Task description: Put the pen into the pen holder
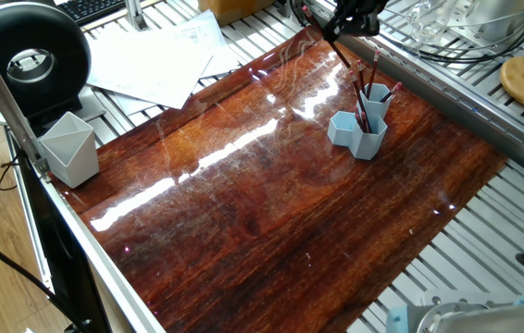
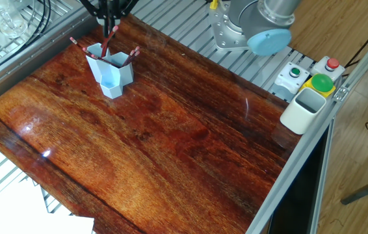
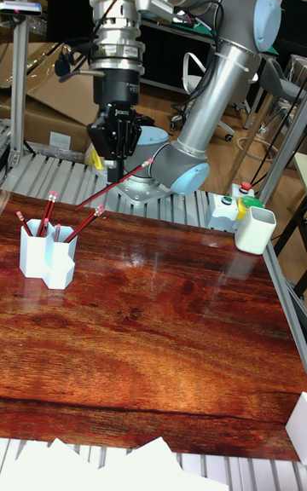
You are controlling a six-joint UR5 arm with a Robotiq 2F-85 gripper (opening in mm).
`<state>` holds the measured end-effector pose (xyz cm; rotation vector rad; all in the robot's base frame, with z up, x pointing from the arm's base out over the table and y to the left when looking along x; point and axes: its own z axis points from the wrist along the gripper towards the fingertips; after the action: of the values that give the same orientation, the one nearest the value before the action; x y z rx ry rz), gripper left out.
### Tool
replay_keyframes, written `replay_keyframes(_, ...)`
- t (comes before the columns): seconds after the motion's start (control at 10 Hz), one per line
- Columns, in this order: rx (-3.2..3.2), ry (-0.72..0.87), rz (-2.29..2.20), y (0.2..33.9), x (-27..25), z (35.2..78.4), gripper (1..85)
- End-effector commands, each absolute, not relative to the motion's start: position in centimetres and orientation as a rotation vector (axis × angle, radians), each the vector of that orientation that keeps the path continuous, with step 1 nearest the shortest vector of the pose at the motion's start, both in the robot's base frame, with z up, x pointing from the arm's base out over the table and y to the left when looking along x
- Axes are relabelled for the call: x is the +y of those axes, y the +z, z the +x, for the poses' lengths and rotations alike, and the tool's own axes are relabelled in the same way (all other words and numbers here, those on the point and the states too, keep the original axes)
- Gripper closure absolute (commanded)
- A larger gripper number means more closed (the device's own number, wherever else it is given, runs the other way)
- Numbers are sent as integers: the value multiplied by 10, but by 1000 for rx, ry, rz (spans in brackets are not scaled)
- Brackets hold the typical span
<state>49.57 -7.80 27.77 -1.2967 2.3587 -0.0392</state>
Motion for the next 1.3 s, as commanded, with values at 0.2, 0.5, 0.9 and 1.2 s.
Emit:
replay_keyframes(0.2,2569,-209,-1144,269,-128,483,847)
replay_keyframes(0.5,2566,-27,-1140,276,-104,462,847)
replay_keyframes(0.9,2416,64,-1097,282,-113,457,847)
replay_keyframes(1.2,2358,165,-1031,272,-108,450,847)
